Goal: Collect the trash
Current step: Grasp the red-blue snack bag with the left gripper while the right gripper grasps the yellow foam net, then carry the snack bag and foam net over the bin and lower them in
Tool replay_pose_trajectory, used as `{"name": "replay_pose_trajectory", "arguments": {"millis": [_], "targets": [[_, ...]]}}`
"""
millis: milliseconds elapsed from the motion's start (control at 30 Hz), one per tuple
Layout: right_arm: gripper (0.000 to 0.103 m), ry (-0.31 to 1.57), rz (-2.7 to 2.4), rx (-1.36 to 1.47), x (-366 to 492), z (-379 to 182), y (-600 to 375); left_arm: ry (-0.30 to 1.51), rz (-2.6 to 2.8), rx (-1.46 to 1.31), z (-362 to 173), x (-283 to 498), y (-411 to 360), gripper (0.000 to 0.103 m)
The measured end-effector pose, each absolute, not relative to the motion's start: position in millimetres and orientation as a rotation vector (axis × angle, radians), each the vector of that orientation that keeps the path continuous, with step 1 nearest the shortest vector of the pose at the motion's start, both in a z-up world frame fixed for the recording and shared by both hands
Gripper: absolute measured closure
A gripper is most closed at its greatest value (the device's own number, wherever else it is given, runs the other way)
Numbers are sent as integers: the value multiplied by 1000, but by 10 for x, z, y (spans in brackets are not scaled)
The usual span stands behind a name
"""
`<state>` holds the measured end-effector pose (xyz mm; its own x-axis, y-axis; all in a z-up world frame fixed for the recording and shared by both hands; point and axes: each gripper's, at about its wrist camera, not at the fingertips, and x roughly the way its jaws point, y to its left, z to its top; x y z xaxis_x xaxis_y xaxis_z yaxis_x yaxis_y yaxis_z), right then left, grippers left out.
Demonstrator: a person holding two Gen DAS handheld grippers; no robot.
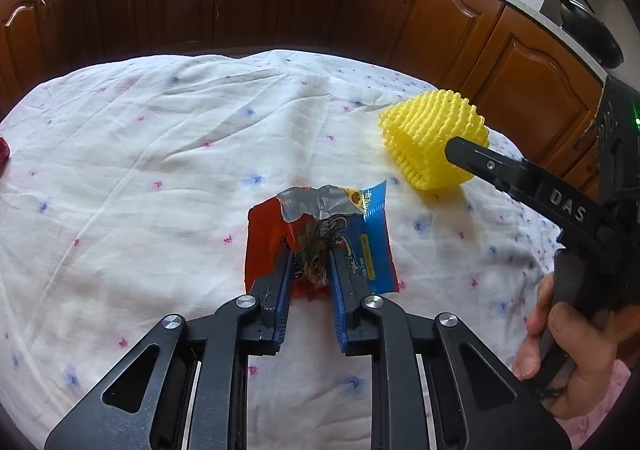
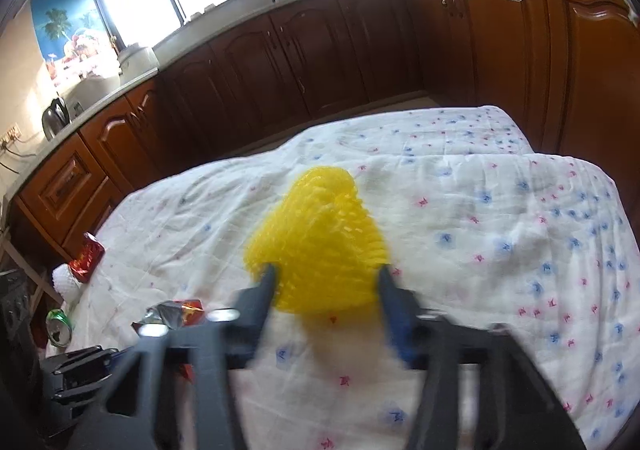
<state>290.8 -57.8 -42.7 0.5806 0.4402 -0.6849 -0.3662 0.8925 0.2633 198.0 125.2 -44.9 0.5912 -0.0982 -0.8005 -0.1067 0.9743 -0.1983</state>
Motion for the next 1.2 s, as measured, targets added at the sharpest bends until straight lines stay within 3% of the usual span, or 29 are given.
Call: {"name": "replay_pose_trajectory", "arguments": {"millis": [67,167,600,1200], "targets": [[86,826,468,82,2891,-429,-574,936,0,-232,-441,1978,1242,92],[92,816,473,74,2813,-403,-601,930,-2,-229,-421,1965,1231,96],[92,767,449,112,2275,-242,-982,884,-15,-184,-227,1832,1071,99],[92,677,307,202,1407,4,-1923,827,-154,-65,29,1539,249,99]]}}
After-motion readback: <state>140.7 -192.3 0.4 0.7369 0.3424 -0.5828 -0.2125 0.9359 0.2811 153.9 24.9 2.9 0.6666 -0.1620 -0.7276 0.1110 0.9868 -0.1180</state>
